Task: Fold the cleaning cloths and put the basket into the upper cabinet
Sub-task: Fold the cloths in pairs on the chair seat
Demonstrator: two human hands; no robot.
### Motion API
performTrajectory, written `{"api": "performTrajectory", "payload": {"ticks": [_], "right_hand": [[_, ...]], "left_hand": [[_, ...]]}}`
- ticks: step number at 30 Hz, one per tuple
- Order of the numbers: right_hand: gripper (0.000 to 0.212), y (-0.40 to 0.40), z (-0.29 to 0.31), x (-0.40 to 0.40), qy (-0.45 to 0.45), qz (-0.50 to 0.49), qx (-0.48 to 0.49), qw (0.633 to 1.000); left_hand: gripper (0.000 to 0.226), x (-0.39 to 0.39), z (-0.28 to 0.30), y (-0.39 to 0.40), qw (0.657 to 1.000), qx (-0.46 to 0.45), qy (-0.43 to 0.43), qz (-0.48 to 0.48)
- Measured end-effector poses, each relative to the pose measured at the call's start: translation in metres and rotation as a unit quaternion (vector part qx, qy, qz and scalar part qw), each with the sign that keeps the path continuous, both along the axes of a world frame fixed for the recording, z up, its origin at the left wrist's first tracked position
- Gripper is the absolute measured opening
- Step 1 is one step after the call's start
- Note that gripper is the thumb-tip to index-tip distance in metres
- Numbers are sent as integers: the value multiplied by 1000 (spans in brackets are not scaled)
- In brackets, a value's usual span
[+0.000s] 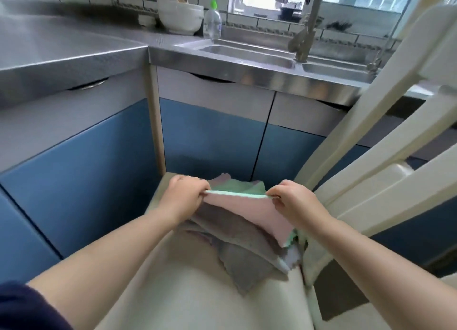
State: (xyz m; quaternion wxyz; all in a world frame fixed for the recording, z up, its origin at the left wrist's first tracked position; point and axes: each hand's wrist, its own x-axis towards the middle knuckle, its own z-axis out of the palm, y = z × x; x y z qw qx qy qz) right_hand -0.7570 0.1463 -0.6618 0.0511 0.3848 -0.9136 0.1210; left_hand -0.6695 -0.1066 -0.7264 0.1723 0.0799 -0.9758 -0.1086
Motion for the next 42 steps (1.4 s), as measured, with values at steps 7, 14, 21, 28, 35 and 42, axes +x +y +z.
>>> {"api": "performTrajectory", "payload": {"ticks": [7, 14, 21, 28, 35, 42], "right_hand": [[20, -11, 84, -37, 33, -109, -110, 987], [22, -41, 132, -25, -3, -67, -269, 961], [10, -53, 100, 29, -103, 36, -351, 930], [16, -31, 17, 102, -270, 46, -332, 903], [25, 10, -74, 144, -354, 11, -228, 907], [26, 35, -106, 154, -359, -11, -113, 926]], "left_hand": [[14, -6, 92, -25, 989, 73, 95, 85], [6, 25, 164, -54, 958, 186, 206, 66], [12, 131, 153, -68, 892, 396, 216, 34], [3, 227, 80, -41, 846, 499, 167, 89], [12, 274, -2, 0, 888, 442, 13, 127], [10, 286, -37, 26, 898, 411, -87, 131]]}}
